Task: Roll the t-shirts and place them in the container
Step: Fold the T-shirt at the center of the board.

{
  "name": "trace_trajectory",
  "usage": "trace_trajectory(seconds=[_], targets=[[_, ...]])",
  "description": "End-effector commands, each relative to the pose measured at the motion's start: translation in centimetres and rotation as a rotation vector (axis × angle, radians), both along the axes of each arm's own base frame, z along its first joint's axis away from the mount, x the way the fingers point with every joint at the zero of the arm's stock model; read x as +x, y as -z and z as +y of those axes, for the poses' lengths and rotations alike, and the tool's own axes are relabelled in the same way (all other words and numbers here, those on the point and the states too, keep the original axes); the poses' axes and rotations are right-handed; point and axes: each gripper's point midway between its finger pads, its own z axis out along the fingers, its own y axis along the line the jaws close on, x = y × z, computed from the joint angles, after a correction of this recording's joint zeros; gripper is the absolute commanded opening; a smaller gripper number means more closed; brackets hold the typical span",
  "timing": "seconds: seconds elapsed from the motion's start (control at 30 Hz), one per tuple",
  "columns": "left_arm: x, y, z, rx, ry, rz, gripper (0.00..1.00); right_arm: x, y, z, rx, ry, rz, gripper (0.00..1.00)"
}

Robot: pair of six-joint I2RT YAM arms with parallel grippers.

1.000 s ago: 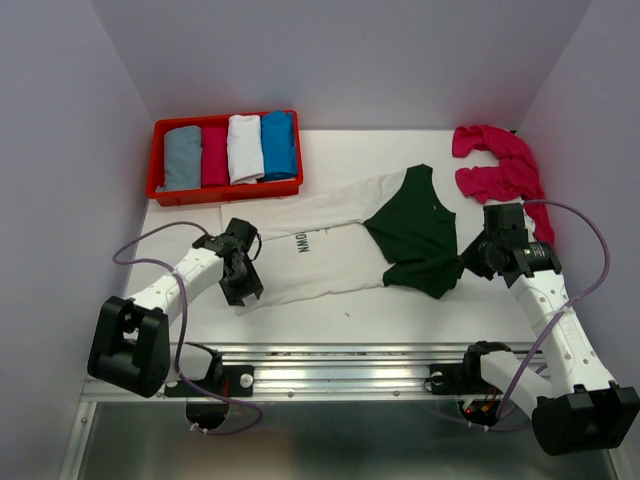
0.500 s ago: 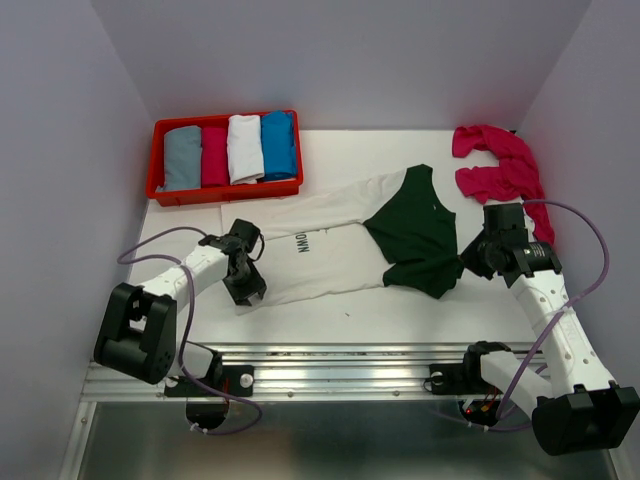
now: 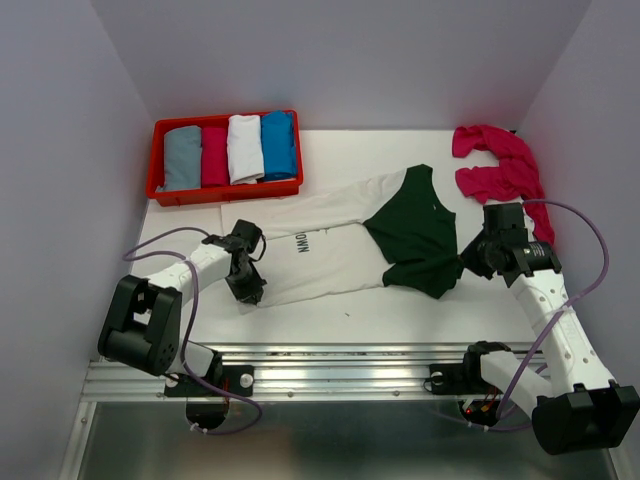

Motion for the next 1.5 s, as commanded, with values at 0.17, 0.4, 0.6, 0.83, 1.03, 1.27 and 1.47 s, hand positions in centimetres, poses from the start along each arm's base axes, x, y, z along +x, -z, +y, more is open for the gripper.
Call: trace_trajectory(seconds=[0.17,0.4,0.6,0.83,1.03,1.27,1.47], targets=[[0.3,-1.2,0.5,0.035,0.008,-0.031,0.00,0.9,-1.3,-0.2,-0.006,0.003,-0.059,0.01],[1.3,-3.4,0.6,0.039,0.017,-0.077,0.00,1.5,-3.3,-0.9,-0.046,0.017,-0.105,0.01],[2.1,-4.2,0.2,0.032,0.033,-0.093,0.00,3.1,-5.3,-1.5,-0.083,0.025,-0.147,0.01],[3.5,-5.0,0.1,0.045,0.039,-0.112,0.00,7.4,-8.9,-1.7,-0.116,0.019,-0.248,0.01],[5.5,-5.8,-0.3,0.041,0.042,-0.135,0.00,12.3,-10.4,-1.2,-0.127,-0.009,-0.293,0.01],[8.4,-6.4,0.0,0.060,0.037,-0.148,0.00,16.7,-9.6,-0.4,-0.131,-0.062,-0.279,0.01],[10.8,-7.0,0.1,0.061,0.037,-0.165,0.00,19.1,-7.9,0.2,-0.122,-0.091,-0.261,0.01]])
